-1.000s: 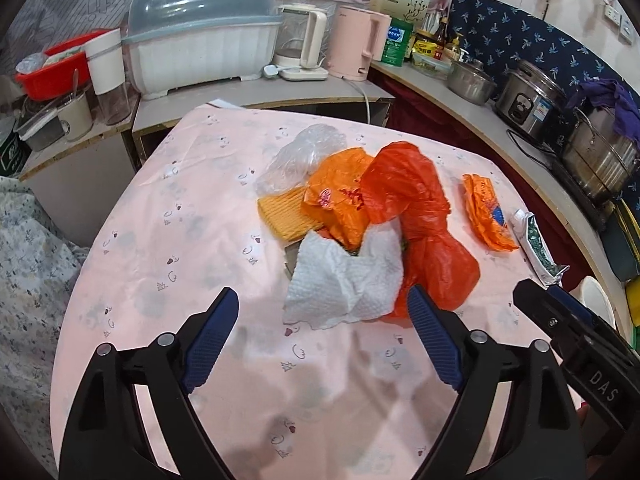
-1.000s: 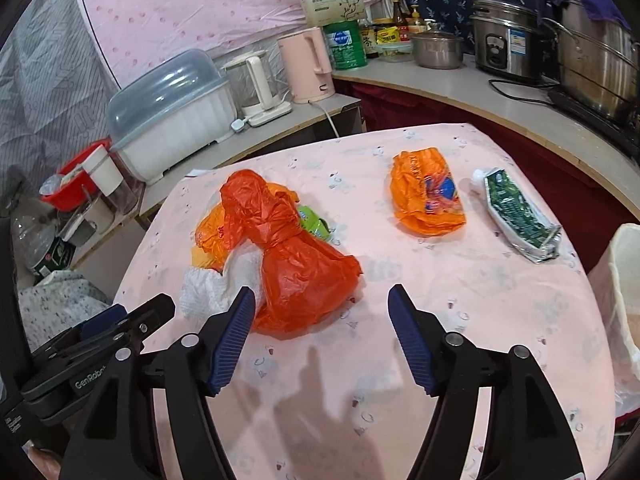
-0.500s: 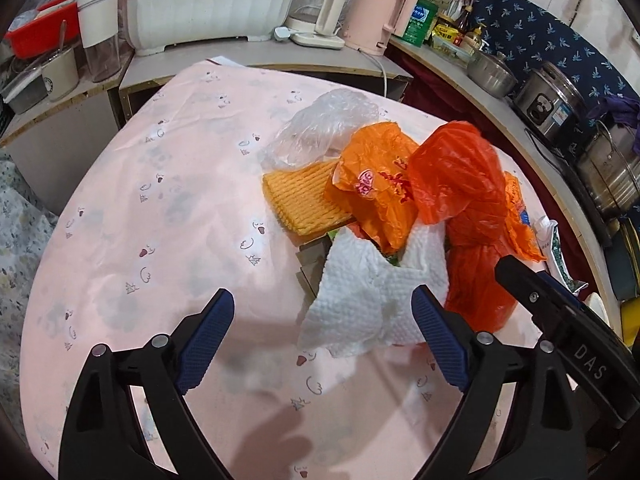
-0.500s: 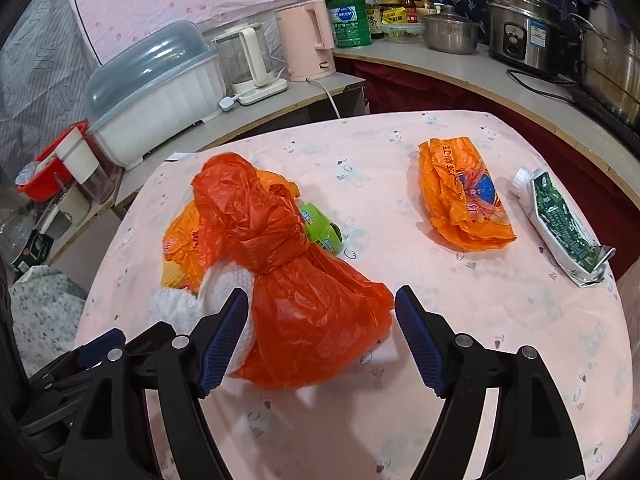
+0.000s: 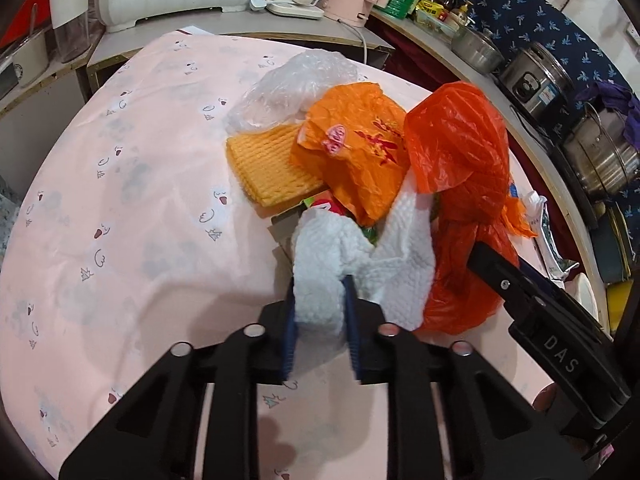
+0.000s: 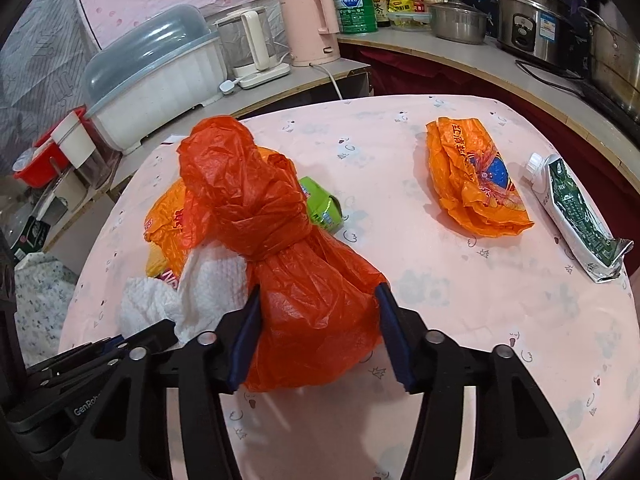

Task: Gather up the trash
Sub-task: 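Grasp the red plastic bag with the right gripper while the left gripper grasps the white tissue, then carry the red bag with the right gripper while the left gripper carries the tissue to the bin, then open both grippers to drop the red bag and tissue into the bin, then move both grippers back over the two orange printed snack bags, then grasp the dragonfly-print orange bag with the right gripper while the left grasps the other orange bag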

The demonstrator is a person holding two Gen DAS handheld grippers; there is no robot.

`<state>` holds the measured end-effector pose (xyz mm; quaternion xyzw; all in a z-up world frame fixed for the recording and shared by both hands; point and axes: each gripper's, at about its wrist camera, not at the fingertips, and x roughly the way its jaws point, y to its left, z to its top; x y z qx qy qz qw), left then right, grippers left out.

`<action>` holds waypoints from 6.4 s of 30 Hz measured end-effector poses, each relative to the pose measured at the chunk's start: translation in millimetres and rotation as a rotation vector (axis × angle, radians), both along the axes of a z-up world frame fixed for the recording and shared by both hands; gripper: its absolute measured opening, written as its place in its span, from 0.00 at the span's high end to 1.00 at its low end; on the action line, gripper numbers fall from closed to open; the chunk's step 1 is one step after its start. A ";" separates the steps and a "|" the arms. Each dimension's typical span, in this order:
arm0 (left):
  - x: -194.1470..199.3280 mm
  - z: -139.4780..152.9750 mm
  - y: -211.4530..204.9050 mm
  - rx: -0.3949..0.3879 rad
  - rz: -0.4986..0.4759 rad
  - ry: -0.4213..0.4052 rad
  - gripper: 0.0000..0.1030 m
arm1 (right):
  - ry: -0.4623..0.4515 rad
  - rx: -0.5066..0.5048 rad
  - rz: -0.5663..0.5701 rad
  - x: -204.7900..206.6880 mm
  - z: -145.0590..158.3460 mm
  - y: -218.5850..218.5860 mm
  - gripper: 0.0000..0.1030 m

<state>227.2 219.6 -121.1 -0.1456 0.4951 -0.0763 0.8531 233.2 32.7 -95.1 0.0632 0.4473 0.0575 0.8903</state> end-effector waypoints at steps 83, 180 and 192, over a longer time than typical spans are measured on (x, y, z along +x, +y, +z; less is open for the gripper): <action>-122.0 147.5 -469.1 -0.055 -0.812 -0.307 0.94 | -0.254 0.149 -0.812 -261.8 52.1 -412.4 0.68; 23.7 62.4 -21.5 0.058 0.108 -0.160 0.35 | -0.133 0.055 -0.187 -10.7 47.4 -107.8 0.40; 63.4 40.5 -30.1 0.090 0.095 -0.136 0.39 | -0.064 0.019 -0.162 62.4 6.8 -95.5 0.40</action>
